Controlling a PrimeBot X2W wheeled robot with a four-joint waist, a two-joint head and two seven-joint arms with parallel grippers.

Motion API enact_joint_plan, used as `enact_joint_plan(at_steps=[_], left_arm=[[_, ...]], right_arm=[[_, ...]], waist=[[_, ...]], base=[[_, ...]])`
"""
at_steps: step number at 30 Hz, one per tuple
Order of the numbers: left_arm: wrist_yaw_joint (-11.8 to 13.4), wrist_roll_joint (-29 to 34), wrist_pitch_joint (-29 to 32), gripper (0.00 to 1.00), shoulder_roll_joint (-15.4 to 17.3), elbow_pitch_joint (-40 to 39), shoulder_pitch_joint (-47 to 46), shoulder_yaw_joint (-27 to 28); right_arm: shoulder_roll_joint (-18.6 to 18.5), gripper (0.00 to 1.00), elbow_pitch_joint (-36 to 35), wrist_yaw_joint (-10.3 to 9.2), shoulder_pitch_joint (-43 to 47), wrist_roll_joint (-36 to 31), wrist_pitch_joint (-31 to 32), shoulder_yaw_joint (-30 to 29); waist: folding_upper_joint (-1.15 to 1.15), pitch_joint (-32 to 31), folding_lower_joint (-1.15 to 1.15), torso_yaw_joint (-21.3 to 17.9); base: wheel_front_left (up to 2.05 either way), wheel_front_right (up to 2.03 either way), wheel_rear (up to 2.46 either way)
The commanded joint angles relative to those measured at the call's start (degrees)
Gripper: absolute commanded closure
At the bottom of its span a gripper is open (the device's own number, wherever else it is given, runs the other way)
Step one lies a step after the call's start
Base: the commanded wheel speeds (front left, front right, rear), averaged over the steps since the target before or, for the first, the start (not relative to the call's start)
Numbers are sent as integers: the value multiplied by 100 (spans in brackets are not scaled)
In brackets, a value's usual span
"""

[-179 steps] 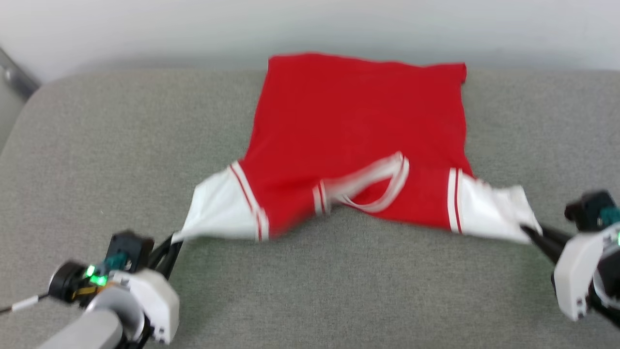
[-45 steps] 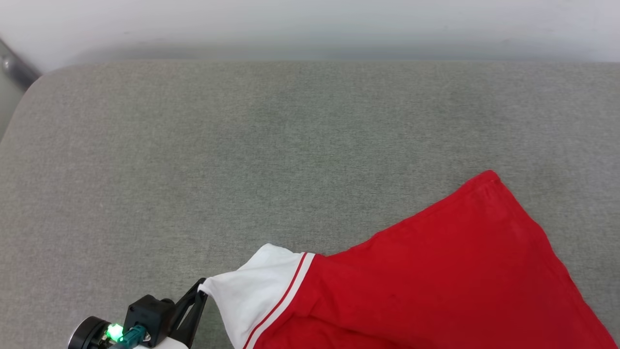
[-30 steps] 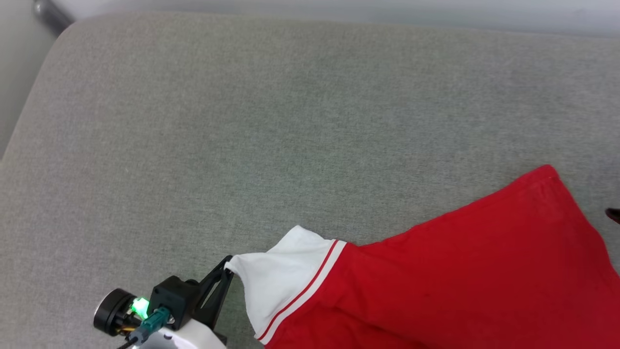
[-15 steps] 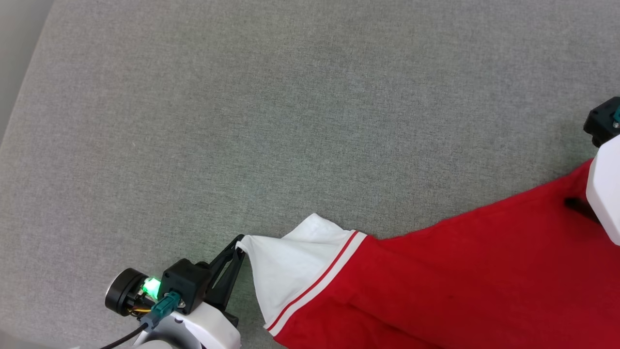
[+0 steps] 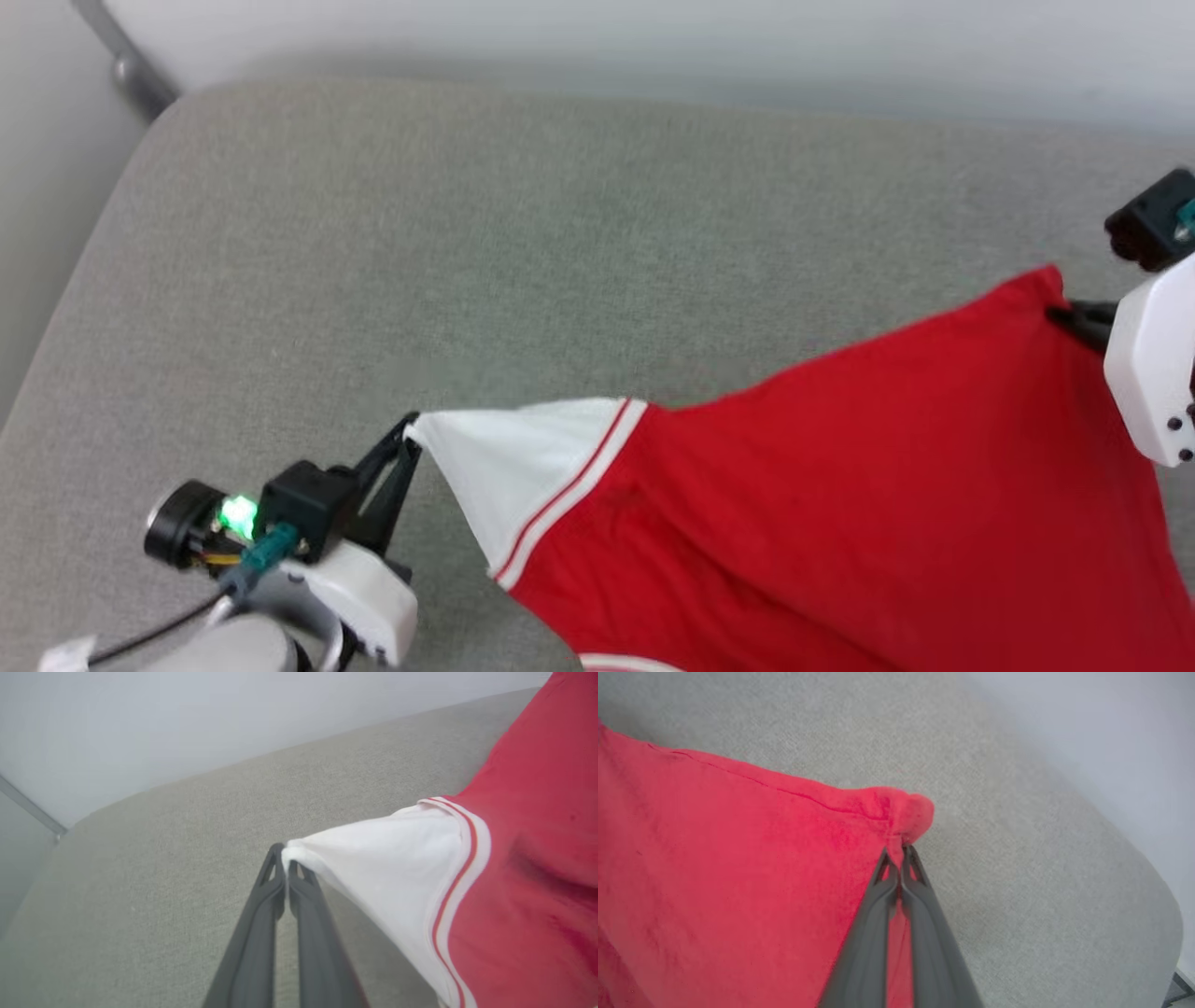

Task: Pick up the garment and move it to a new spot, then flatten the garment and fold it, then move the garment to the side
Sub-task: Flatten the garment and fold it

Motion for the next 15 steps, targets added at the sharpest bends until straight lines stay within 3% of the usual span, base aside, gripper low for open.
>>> enact_joint_plan(at_steps=[1, 8, 15], left_arm=[[-1, 45, 45, 100, 39, -49, -177, 69], [-213, 219, 251, 100, 64, -66, -1152, 359], [-553, 463, 405, 100, -147, 275, -2510, 666]], right_arm=[[-8, 100, -60, -4, -123, -1, -156, -38], [118, 100, -150, -4, -538, -210, -918, -406], [427, 100, -59, -4, -1286, -694, -1405, -866]], waist=[[0, -374, 0, -218], [0, -564, 0, -500], [0, -220, 0, -752]], base=[[0, 0, 0], [0, 0, 0], [0, 0, 0]])
